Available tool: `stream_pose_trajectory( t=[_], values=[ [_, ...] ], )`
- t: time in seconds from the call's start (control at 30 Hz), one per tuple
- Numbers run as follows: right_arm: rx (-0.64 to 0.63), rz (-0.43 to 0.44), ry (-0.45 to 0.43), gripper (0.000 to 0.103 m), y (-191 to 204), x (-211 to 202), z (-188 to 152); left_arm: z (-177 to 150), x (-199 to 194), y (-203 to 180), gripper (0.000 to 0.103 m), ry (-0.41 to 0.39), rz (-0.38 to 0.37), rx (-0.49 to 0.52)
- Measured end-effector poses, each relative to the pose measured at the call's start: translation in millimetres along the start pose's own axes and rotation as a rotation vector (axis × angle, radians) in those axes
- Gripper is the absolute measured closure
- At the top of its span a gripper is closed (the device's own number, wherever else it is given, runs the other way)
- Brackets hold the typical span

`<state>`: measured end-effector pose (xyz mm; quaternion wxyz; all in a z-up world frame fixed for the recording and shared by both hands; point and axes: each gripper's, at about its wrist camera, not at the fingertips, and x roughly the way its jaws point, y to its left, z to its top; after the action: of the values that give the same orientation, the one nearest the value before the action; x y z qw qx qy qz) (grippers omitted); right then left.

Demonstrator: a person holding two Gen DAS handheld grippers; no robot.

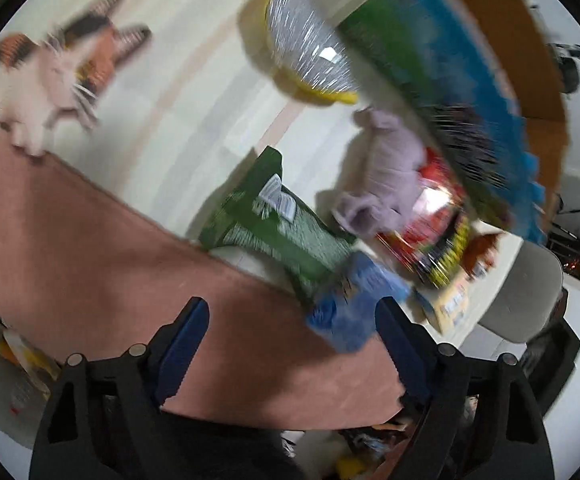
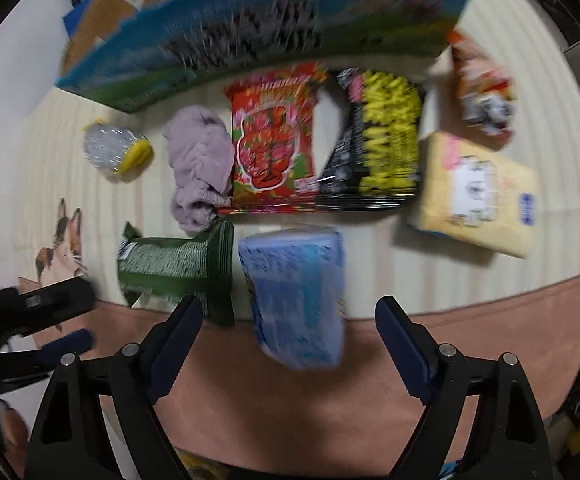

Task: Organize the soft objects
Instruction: 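Grasp the green snack bag with the left gripper while the right grasps the blue packet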

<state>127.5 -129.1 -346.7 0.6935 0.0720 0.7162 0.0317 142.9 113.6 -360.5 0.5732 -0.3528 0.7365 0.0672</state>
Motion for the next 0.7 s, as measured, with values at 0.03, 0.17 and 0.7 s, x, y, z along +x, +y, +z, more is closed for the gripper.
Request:
stream_pose_trajectory(
  t=[0.03,0.17,0.7],
  values=[
    [0.007,0.0,0.014,0.018,2,11,2,5,12,2,0.019,0.025,-0.012,-0.025],
    [0.029,-0.002,0.066,0.039,5,36,2,25,50,8,0.039,0.097,-0.08,-0.131],
    [0.018,-0.01,0.158,0.034,-22,47,-32,13,72,-36,0.045,0.077,0.256,0.349]
  ],
)
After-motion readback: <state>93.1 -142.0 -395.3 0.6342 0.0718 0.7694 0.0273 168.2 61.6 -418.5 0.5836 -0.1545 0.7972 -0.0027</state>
